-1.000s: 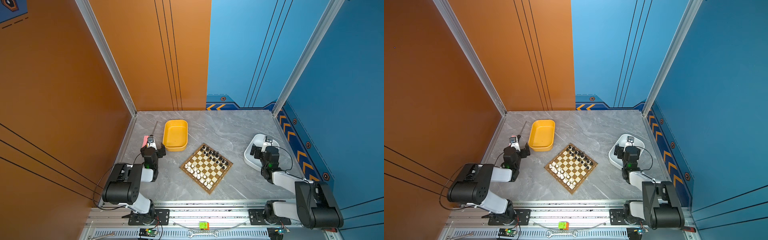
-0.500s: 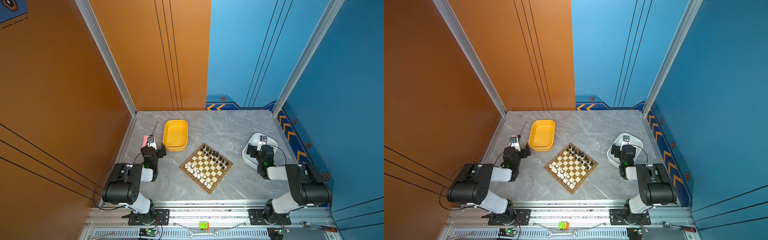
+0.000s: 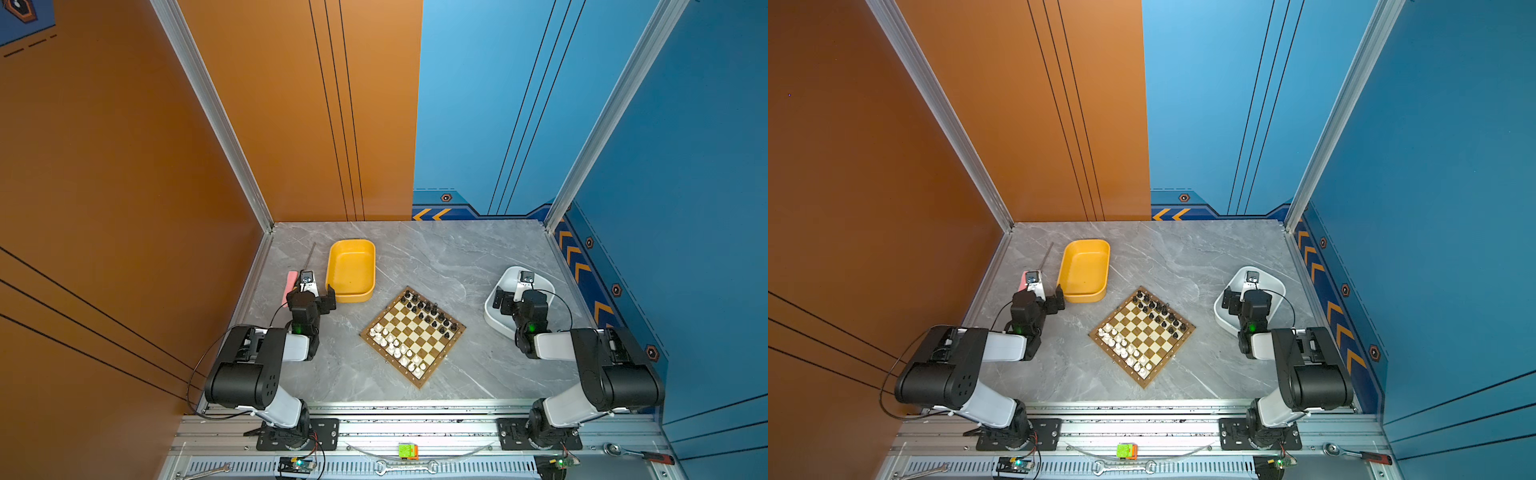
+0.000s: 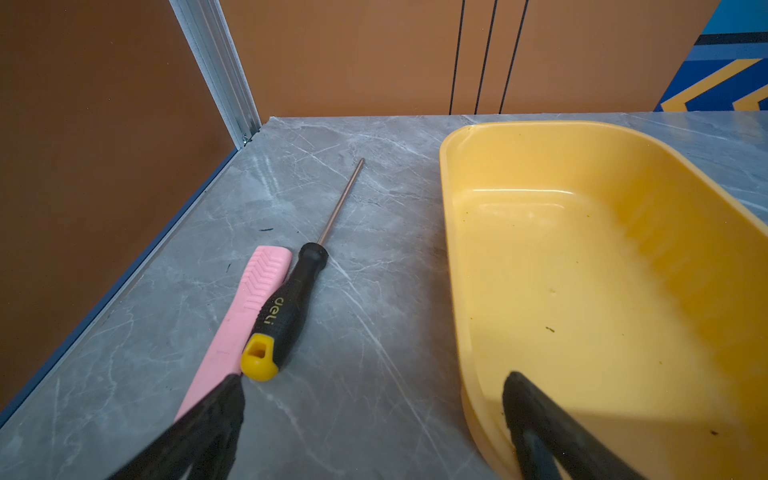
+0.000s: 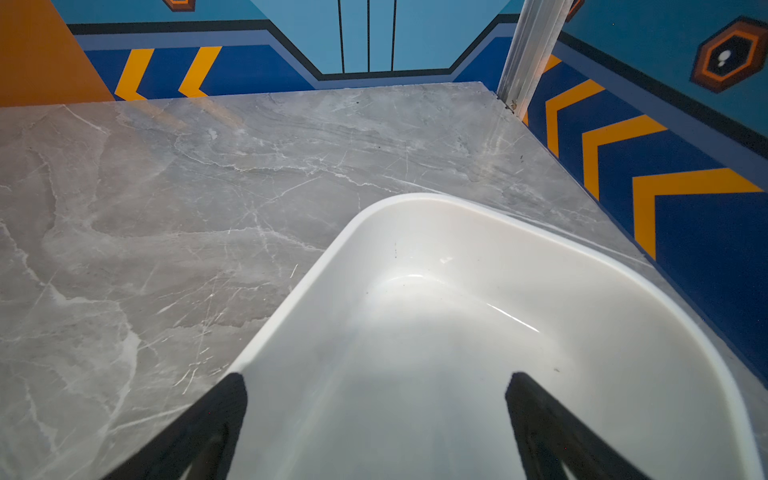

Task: Set up the chess pieces on the board

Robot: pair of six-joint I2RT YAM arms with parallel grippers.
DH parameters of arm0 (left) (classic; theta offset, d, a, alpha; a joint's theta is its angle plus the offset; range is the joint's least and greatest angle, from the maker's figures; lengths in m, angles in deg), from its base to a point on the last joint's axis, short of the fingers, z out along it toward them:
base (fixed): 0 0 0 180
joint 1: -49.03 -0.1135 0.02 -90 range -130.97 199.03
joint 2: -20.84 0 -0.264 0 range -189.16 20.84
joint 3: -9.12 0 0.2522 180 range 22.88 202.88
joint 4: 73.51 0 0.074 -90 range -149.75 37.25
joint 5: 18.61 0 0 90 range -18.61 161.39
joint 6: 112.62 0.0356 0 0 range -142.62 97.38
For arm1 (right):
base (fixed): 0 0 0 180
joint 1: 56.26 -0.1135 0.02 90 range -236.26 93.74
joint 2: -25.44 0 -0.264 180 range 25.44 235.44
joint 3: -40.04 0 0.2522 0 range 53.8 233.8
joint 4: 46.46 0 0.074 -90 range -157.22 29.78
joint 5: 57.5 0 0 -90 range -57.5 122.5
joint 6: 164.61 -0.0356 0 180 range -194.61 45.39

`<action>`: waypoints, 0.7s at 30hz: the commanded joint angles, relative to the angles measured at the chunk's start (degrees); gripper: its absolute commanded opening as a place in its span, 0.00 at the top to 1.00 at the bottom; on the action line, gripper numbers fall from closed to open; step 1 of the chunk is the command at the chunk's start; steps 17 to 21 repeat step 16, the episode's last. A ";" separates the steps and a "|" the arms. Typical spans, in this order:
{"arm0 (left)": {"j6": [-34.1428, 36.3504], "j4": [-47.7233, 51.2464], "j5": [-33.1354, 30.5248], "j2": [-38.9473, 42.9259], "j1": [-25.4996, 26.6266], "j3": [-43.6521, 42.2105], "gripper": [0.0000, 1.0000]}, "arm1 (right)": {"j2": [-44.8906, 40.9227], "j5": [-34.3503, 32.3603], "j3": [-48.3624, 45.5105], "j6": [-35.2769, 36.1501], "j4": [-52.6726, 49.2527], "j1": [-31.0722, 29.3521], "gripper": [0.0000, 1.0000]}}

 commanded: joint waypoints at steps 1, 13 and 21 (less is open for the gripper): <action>1.23 1.38 -1.22 -0.50 0.20 1.05 0.02 | -0.27 0.64 0.92 0.28 0.52 0.07 0.00; 1.24 1.35 -1.16 -0.56 0.20 1.03 0.02 | -0.27 1.76 1.16 0.00 0.15 0.69 0.00; 1.25 1.37 -1.11 -0.48 0.20 0.99 0.02 | -0.32 1.31 0.96 0.13 0.41 0.37 0.00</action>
